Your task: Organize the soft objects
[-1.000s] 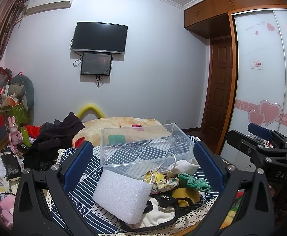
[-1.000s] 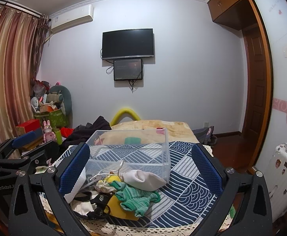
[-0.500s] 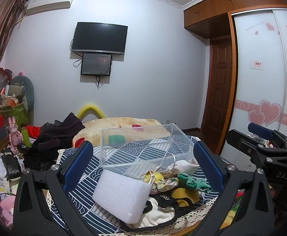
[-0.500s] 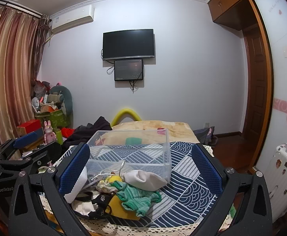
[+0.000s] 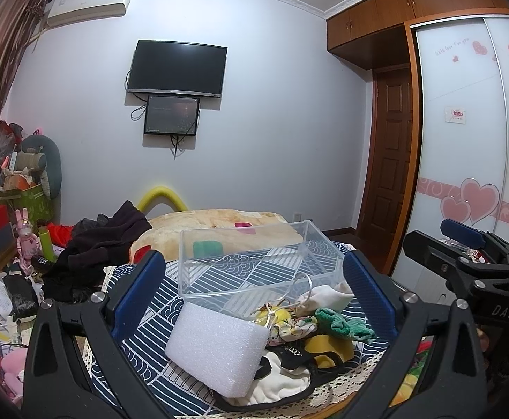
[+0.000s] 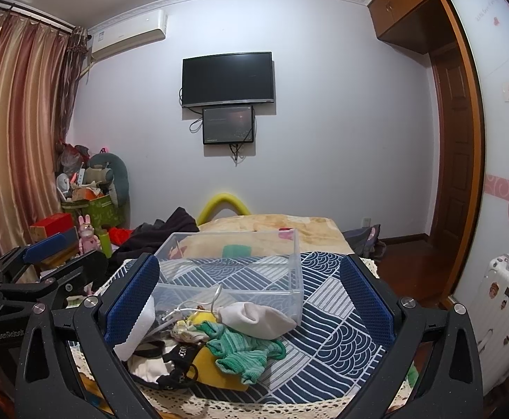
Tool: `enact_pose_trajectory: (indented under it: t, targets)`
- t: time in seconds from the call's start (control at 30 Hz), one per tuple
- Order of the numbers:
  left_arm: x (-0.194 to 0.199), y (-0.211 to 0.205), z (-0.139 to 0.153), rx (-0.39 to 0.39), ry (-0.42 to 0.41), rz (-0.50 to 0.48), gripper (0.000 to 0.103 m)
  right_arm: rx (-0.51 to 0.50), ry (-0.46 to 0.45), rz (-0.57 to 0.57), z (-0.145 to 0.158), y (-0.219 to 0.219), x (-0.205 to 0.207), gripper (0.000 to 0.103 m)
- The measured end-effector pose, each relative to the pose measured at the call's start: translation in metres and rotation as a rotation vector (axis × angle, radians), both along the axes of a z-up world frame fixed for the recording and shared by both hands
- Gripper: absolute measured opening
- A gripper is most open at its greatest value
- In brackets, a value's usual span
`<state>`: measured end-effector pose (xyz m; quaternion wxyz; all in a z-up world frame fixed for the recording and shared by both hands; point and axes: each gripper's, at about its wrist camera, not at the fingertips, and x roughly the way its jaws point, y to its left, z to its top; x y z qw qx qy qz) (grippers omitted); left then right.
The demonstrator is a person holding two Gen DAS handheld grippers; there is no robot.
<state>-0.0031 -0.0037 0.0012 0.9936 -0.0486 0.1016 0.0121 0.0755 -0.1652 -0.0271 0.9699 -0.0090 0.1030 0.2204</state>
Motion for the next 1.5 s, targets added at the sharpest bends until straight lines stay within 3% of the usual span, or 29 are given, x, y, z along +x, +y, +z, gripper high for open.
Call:
enact_pose_trajectory:
  t: [0.37,0.53,0.9,1.2,1.23,1.3,1.5]
  targets:
    - [0.002,-0.001,-0.003,0.006,0.006,-0.003,0.103,0.005,0.000,0.005,-0.002,0.000,0.002,0.103]
    - [0.015,0.002,-0.020,0.004,0.066,-0.003,0.103,0.006,0.008,-0.002,-0.009,-0.001,0.007,0.103]
    - [0.054,0.022,-0.086,-0.045,0.283,0.009,0.103,-0.013,0.148,-0.012,-0.044,-0.008,0.043,0.103]
    - [0.068,0.035,-0.105,-0.065,0.314,0.017,0.103,-0.020,0.267,0.024,-0.070,0.001,0.071,0.103]
    - [0.067,0.034,-0.104,-0.060,0.309,0.016,0.101,-0.021,0.279,0.023,-0.072,0.004,0.076,0.100]
    - [0.066,0.033,-0.103,-0.044,0.300,-0.008,0.086,-0.026,0.304,0.031,-0.075,0.008,0.084,0.095]
    - [0.063,0.026,-0.100,-0.010,0.283,-0.029,0.075,0.003,0.388,0.087,-0.086,0.014,0.096,0.075]
